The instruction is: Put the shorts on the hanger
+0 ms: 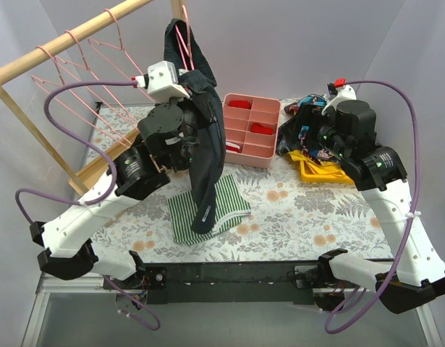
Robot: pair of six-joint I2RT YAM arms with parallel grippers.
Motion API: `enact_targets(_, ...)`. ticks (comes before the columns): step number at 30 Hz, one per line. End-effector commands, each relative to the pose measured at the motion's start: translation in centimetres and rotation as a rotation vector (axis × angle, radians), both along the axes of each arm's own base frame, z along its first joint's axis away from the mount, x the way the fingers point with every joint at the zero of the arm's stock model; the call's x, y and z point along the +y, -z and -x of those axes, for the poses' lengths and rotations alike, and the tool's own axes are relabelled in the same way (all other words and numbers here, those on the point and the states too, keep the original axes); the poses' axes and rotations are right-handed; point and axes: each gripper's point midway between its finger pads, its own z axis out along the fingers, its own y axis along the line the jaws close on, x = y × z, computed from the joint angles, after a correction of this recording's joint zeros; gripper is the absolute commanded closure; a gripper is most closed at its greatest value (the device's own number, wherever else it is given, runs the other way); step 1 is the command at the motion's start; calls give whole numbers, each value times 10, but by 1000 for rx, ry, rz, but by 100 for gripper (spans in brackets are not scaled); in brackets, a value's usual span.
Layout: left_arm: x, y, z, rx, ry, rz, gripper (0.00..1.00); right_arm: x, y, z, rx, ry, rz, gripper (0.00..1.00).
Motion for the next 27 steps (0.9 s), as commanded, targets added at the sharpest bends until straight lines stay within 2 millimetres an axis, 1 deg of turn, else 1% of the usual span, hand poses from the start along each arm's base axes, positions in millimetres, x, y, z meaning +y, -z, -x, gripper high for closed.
enact_targets(1,7,-18,-16,-66,-134,26,100,4,-19,0,-43,-12,-28,12)
enact_targets(2,1,-10,-23,-56,-160,5,100,4,-19,1,-43,-12,-28,12)
enact_targets(5,-5,-7,-32,-61,-203,-7,100,5,-19,2,-40,-18,-31,12)
enact_targets(6,-11,-3,-38,-62,-225,-4,100,7,-17,2,-34,-24,-30,12)
enact_targets(8,-14,-6,-43,-75,-249,-12,100,8,-15,3,-27,-30,-30,12)
enact_targets(9,-20,0,-52,-69,-268,-21,100,8,-14,3,-25,-32,-30,12)
enact_targets(11,-26,3,-62,-65,-276,-9,100,10,-12,3,-18,-36,-30,12)
enact_targets(12,-25,-1,-66,-60,-274,-4,100,10,-12,4,-16,-41,-31,12)
enact_targets(13,-32,6,-74,-51,-273,-16,100,11,-11,4,-15,-42,-30,12)
enact_targets(14,-34,8,-79,-44,-277,-17,100,11,-11,4,-15,-44,-30,12)
enact_targets(15,-31,4,-83,-48,-289,-4,100,11,-12,4,-17,-43,-28,12)
enact_targets(16,-34,9,-89,-43,-295,-14,100,11,-12,5,-18,-47,-26,12)
enact_targets(17,-33,9,-93,-42,-301,0,100,10,-11,5,-14,-44,-23,12)
enact_targets(18,-29,14,-100,-30,-313,-7,100,10,-11,4,-15,-42,-21,12)
enact_targets(19,-27,12,-103,-31,-314,6,100,10,-9,4,-12,-45,-16,12)
enact_targets(20,-27,16,-107,-24,-324,5,100,11,-9,4,-11,-46,-16,12)
enact_targets(21,-21,18,-114,-18,-340,17,100,12,-8,4,-11,-49,-17,12)
enact_targets(23,-18,23,-121,-12,-358,11,100,13,-8,4,-9,-56,-16,12)
enact_targets(24,-11,23,-126,-9,-378,5,100,13,-8,4,-8,-57,-16,12)
enact_targets(25,-10,25,-130,-5,-389,0,100,14,-6,3,-5,-61,-14,12)
enact_targets(26,-7,23,-133,-7,-393,7,100,14,-7,3,-7,-61,-13,12)
enact_targets(27,-1,28,-140,3,-410,-4,100,15,-8,3,-8,-66,-13,12)
